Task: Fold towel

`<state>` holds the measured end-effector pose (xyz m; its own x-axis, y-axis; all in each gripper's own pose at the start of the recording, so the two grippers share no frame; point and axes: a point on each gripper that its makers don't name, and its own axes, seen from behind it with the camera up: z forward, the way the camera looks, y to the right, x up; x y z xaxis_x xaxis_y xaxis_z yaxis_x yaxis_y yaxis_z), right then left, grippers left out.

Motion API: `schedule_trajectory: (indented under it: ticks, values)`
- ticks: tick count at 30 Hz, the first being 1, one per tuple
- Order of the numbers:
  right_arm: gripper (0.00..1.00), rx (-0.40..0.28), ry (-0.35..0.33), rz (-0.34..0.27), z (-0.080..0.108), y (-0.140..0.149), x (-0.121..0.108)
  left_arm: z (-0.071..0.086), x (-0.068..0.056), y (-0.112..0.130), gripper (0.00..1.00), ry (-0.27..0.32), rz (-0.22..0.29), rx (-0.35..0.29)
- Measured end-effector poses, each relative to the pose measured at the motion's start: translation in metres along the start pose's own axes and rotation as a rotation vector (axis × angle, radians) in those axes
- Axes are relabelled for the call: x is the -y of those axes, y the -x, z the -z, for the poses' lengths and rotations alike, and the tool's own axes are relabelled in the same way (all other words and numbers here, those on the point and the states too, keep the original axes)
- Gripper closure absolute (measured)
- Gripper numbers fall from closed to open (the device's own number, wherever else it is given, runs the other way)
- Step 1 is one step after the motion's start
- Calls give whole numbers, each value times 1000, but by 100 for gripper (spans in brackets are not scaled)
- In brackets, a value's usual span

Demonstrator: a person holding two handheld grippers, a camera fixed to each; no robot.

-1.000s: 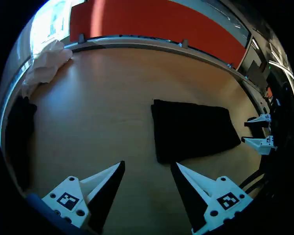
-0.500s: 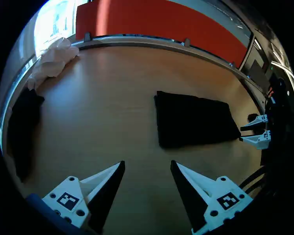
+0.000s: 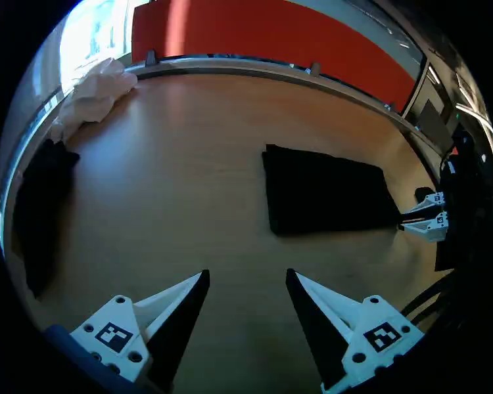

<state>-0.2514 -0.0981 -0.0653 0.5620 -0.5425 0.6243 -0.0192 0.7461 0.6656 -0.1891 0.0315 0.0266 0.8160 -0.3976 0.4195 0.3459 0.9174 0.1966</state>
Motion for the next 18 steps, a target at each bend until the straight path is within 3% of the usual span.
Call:
schedule_trajectory:
  ticks: [3,6,18]
  values:
    - [89,-2,3,1,-1,-1,-2,1,0,1,15,0,2,1]
    - [95,-7,11,6,-2,-2,-4,1,0,2,14,0,0,1]
    - [96,-60,53,23,8,-28,-14,5,0,2,14,0,5,-1]
